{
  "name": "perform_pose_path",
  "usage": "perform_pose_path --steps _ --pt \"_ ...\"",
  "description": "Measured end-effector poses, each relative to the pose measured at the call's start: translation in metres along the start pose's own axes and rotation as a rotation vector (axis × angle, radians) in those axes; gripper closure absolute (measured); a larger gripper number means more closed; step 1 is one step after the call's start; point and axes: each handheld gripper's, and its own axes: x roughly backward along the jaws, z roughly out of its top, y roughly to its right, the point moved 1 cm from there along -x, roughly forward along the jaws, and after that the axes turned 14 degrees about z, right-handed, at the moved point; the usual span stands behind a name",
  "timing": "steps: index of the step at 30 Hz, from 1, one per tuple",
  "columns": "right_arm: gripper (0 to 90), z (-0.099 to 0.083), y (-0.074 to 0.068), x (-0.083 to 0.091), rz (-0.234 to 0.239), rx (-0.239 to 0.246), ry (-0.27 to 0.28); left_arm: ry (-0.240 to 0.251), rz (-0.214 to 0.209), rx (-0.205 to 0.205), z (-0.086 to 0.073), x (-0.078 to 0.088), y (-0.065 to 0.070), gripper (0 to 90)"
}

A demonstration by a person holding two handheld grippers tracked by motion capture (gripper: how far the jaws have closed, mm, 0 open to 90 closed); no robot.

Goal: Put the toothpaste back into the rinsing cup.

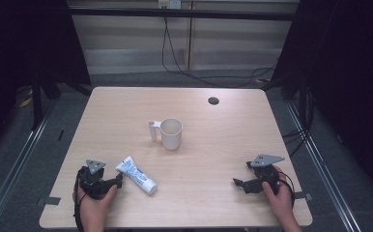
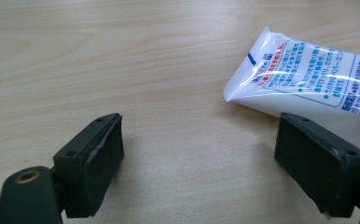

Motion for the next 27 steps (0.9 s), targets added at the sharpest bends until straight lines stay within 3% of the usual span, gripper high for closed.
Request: perform_pose_path --steps 5,9,10,11,13,18,27 --pt "11.8 0.0 0.0 0.0 0.001 0.0 0.0 -0.004 -0.002 0.002 0.001 0.0 0.0 15.1" --pt "11.7 0.0 0.0 0.0 0.002 -0.002 0.0 -0.093 -0.001 -0.02 0.01 0.001 0.001 16.0" --pt "11.7 0.0 0.0 0.0 0.002 -0.001 0.001 -0.093 -0.001 -0.02 0.01 0.001 0.001 16.7" --pt "11.7 0.0 0.0 0.0 0.002 -0.002 0.0 -0.138 -0.012 -0.015 0.015 0.002 0.001 17.5" --pt "11.6 0.0 0.0 0.0 0.001 -0.004 -0.001 -0.187 -0.043 0.027 0.02 0.003 0.0 19.2" --pt "11.5 0.001 0.0 -0.001 -0.001 -0.004 -0.001 -0.315 -0.103 0.057 0.034 0.008 -0.001 23.8" --pt "11.5 0.001 0.0 -0.001 -0.001 -0.004 -0.001 -0.387 -0.158 0.125 0.053 0.013 0.0 24.9"
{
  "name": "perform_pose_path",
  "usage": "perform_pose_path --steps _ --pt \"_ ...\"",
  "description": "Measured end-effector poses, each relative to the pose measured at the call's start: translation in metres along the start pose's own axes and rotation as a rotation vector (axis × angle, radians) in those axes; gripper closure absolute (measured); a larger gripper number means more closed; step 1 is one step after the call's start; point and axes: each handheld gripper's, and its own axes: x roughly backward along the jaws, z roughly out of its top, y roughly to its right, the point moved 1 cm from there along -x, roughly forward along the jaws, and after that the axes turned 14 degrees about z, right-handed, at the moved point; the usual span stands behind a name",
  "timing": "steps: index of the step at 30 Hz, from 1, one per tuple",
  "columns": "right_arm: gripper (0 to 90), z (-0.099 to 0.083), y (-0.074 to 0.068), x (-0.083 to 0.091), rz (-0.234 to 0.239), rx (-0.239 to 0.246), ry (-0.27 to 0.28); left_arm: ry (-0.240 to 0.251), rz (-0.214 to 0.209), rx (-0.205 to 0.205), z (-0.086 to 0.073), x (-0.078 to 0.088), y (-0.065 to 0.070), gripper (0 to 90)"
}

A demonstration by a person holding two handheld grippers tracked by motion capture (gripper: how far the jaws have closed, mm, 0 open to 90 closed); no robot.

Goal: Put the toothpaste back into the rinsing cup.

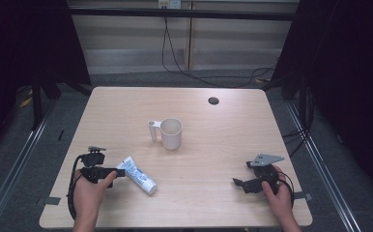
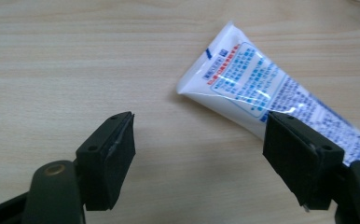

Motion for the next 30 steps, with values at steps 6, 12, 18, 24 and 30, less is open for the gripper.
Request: perform_pose_path --steps 6,12,18,24,30 --pt "11.5 0.0 0.0 0.0 0.0 0.0 0.0 -0.018 -0.036 0.025 0.009 0.003 0.007 24.9" --pt "11.5 0.0 0.0 0.0 0.001 -0.001 0.0 -0.05 -0.061 0.044 0.014 0.001 0.013 24.8" --pt "11.5 0.0 0.0 0.0 0.001 0.001 -0.001 -0.068 -0.073 0.053 0.017 -0.001 0.02 24.8" --pt "11.5 0.0 0.0 0.0 0.0 0.001 -0.001 -0.085 -0.069 0.044 0.018 -0.004 0.025 24.8" --pt "11.5 0.0 0.0 0.0 0.0 0.0 0.0 -0.109 -0.083 0.047 0.017 -0.01 0.03 24.9"
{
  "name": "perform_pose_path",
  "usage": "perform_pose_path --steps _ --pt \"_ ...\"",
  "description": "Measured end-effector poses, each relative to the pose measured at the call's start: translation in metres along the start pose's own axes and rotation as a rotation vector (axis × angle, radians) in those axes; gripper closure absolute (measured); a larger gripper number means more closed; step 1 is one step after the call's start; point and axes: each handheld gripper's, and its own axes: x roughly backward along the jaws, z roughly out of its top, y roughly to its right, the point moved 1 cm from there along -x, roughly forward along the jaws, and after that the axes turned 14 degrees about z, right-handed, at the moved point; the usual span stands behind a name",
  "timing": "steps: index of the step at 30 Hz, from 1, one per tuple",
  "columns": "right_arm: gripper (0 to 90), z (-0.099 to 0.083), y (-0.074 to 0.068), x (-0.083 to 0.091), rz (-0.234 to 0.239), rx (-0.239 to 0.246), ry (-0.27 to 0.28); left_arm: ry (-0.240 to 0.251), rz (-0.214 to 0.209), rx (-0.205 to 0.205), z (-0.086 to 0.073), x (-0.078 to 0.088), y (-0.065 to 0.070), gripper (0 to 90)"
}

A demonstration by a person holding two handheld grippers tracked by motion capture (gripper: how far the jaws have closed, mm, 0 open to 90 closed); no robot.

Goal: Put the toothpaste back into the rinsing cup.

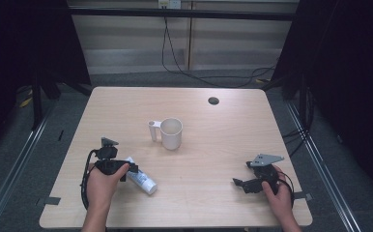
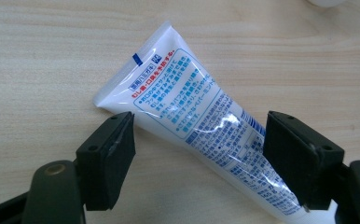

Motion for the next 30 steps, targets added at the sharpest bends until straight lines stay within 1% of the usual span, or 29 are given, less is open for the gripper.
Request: perform_pose_path --steps 2,4,5,8,9,12,13,15,18,19,21,23,24,27,28,30 --pt "11.5 0.0 0.0 0.0 0.0 0.0 0.0 0.0 0.001 0.004 0.0 -0.001 0.001 24.9" --pt "11.5 0.0 0.0 0.0 0.0 0.0 0.0 -0.001 0.006 -0.01 0.001 0.0 0.001 24.9" --pt "11.4 0.0 0.0 0.0 0.0 0.001 -0.001 -0.001 0.006 -0.01 0.001 0.0 0.001 24.9" --pt "11.4 0.0 0.0 0.0 0.001 0.003 -0.001 -0.002 0.012 -0.001 0.002 -0.001 0.003 24.9" --pt "11.4 0.0 0.0 0.0 0.002 0.002 -0.002 -0.005 0.016 -0.008 0.002 -0.002 0.003 24.9" --pt "11.4 0.0 0.0 0.0 0.001 0.0 -0.002 -0.005 0.022 0.0 0.002 -0.002 0.005 25.0" --pt "11.4 0.0 0.0 0.0 0.002 0.0 -0.003 -0.009 0.023 -0.007 0.003 -0.002 0.005 25.0" --pt "11.4 0.0 0.0 0.0 0.002 0.0 -0.003 -0.009 0.021 -0.007 0.003 -0.003 0.006 24.9" --pt "11.4 0.0 0.0 0.0 0.004 0.0 -0.001 -0.014 0.022 -0.023 0.003 -0.003 0.006 25.0" --pt "11.4 0.0 0.0 0.0 0.005 0.0 -0.001 -0.016 0.02 -0.019 0.003 -0.003 0.007 25.0" --pt "11.4 0.0 0.0 0.0 0.005 0.0 -0.001 -0.014 0.023 -0.026 0.004 -0.004 0.009 25.0" --pt "11.4 0.0 0.0 0.0 0.005 0.0 -0.001 -0.015 0.024 -0.017 0.005 -0.004 0.011 25.1" --pt "11.4 0.0 0.0 0.0 0.005 0.0 -0.001 -0.019 0.025 -0.035 0.005 -0.004 0.011 25.4" --pt "11.4 0.0 0.0 0.0 0.005 0.0 -0.001 -0.017 0.031 -0.031 0.007 -0.006 0.014 25.9" --pt "11.4 0.0 0.0 0.0 0.005 0.0 -0.001 -0.021 0.034 -0.037 0.007 -0.006 0.015 25.7" --pt "11.4 0.0 0.0 0.0 0.005 0.0 -0.001 -0.026 0.035 -0.036 0.008 -0.006 0.016 25.8"
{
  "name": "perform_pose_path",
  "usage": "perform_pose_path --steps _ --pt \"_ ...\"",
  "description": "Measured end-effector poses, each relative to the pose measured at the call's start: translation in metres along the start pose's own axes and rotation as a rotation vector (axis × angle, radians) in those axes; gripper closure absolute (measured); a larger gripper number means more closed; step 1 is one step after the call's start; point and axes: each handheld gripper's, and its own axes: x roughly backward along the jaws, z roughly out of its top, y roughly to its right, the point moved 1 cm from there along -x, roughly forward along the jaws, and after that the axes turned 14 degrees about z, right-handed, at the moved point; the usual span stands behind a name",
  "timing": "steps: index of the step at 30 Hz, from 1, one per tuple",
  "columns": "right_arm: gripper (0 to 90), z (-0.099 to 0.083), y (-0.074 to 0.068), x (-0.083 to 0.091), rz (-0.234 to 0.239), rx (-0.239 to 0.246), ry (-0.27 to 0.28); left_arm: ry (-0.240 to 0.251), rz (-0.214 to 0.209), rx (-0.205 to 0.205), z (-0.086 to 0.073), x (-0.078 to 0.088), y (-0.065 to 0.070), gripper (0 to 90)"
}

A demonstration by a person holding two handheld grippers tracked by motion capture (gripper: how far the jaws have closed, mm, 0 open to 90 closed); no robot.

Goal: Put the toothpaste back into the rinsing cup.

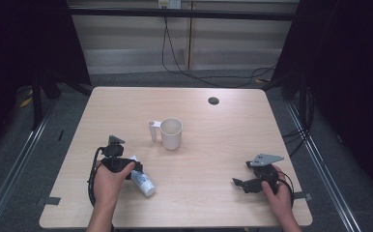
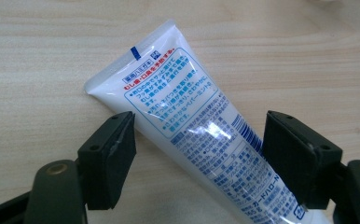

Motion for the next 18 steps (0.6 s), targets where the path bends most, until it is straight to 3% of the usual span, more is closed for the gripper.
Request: perform_pose_path --steps 8,9,10,12,18 --pt "11.4 0.0 0.0 0.0 0.0 0.0 0.0 -0.037 0.002 -0.026 0.004 -0.008 0.011 31.4" --pt "11.4 0.0 0.0 0.0 0.0 0.0 0.0 -0.044 0.0 -0.048 0.005 -0.01 0.012 33.2" --pt "11.4 0.0 0.0 0.0 0.0 0.0 0.0 -0.043 -0.003 -0.034 0.005 -0.012 0.015 36.7" --pt "11.4 0.0 0.0 0.0 0.0 0.0 0.0 -0.047 0.008 -0.047 0.006 -0.012 0.017 38.4" --pt "11.4 0.0 0.0 0.0 0.0 0.0 0.0 -0.048 0.043 -0.126 0.01 -0.011 0.029 54.5"
